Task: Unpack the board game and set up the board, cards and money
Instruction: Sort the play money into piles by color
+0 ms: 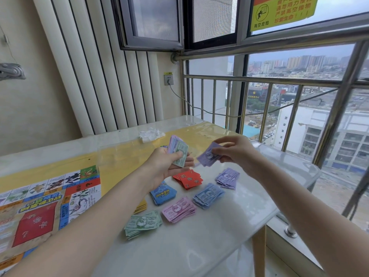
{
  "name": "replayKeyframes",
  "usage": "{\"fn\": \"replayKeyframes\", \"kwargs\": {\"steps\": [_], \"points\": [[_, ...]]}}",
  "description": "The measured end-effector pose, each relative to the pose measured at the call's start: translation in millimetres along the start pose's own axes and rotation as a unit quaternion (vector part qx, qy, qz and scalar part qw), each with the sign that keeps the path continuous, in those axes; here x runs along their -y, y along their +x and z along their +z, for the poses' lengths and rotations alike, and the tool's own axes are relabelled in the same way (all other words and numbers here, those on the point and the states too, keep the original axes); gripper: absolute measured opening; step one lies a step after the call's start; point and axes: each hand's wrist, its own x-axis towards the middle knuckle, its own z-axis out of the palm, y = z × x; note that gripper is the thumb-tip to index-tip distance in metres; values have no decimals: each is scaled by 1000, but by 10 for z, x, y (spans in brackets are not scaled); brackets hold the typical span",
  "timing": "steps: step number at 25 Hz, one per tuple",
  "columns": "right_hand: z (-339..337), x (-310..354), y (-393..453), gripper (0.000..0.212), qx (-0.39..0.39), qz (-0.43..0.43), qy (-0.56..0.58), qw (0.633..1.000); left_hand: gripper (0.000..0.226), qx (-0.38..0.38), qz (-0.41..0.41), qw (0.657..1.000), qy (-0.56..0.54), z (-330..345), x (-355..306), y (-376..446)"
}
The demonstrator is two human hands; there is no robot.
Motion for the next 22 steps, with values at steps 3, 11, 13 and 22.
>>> {"fn": "replayKeyframes", "kwargs": {"steps": [3,11,13,22], "points": [[-227,-194,3,24,-38,54,-12,998,21,19,-11,999,-24,80,11,-24],[-210,-585,32,31,-66,-32,-430,900,19,18,-18,1000,1,174,148,-30],[-213,-474,4,34,-46,-96,-503,858,19,19,-22,1000,2,178,157,-25],[-118,-299,-28,50,236,-187,-730,614,19,29,-17,999,3,277,131,-50]]}}
